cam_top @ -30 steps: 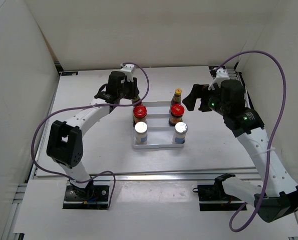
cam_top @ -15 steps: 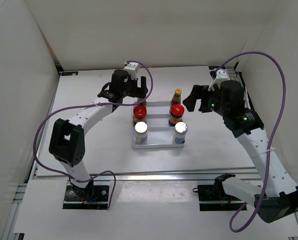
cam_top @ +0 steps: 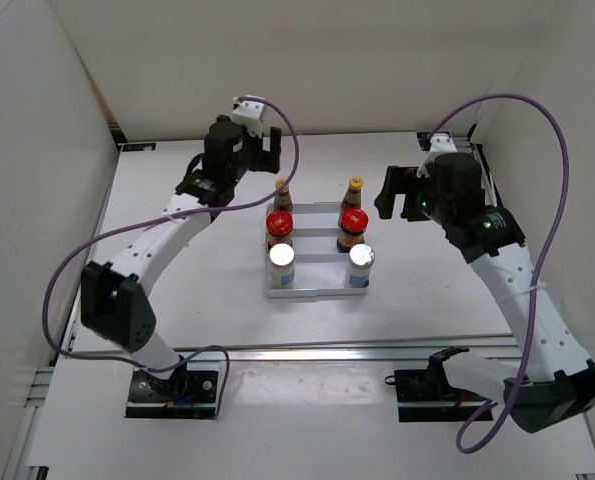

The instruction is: Organize the condiment bottles

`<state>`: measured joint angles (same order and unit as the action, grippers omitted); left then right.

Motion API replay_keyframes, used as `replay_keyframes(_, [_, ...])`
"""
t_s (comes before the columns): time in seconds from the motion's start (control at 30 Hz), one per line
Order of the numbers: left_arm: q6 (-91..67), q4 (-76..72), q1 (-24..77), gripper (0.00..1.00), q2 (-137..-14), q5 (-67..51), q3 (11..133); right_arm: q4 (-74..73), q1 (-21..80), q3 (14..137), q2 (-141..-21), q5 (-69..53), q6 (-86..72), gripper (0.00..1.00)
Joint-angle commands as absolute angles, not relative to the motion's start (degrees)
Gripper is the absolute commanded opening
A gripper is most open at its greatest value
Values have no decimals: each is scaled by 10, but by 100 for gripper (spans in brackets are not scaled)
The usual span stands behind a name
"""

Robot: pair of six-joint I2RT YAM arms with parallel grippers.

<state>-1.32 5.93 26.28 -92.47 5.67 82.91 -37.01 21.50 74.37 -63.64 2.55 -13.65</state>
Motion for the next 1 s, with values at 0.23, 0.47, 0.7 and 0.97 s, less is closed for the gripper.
replay_keyframes(0.23, [42, 75, 216, 100, -564, 303, 567, -405, 214, 760, -607, 168, -153, 100])
replay_keyframes(0.47, [11, 63, 211, 100, -269, 316, 318, -473, 214, 740, -625, 254, -223, 100])
replay_keyframes(0.7, [-6, 30, 221, 100, -79, 357, 203, -534, 208, 710, -648, 265, -256, 100])
replay_keyframes(0.97, [-40, 79, 221, 100, -262, 388, 265, -465, 214, 571, -536, 264, -273, 100])
